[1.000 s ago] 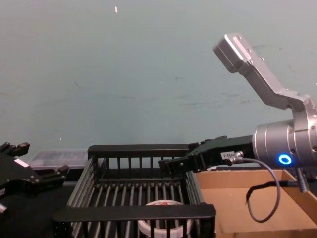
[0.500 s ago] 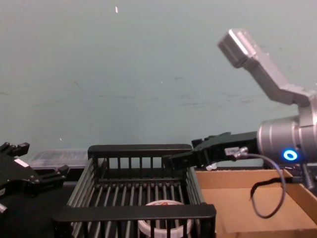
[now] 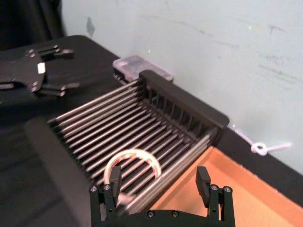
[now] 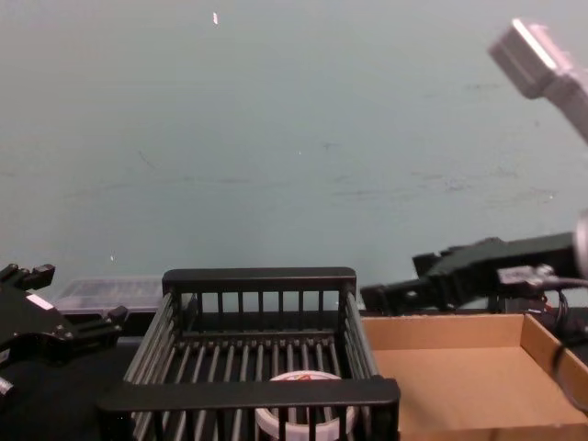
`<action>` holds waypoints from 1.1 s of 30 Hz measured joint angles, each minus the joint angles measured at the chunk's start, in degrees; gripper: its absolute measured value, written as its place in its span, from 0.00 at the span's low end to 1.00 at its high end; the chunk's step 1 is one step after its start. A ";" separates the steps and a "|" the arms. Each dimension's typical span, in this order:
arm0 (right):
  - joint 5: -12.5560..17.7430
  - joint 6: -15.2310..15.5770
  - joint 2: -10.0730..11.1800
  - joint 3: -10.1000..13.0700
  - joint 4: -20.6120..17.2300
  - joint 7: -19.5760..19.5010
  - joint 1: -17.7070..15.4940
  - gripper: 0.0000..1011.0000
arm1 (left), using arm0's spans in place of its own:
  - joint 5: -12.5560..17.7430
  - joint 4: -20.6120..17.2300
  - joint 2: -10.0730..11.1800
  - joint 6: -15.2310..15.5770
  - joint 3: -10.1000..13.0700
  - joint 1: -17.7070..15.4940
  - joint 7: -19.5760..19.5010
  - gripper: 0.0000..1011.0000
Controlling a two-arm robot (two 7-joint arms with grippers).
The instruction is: Pick up the white tape and place it into the black box , Pick up the silver tape and place it into the brown box.
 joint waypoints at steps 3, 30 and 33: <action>0.92 1.27 2.22 0.44 -3.04 0.33 -1.82 0.99 | 0.00 0.00 0.00 0.00 0.00 0.00 0.00 0.99; 8.27 9.09 14.30 0.54 -15.55 1.33 -12.23 0.99 | 0.00 0.00 0.00 0.00 0.00 0.00 0.00 0.99; 8.37 9.42 14.86 -0.31 -15.51 1.53 -12.19 0.99 | 0.00 0.00 0.00 0.00 0.00 0.00 0.00 0.99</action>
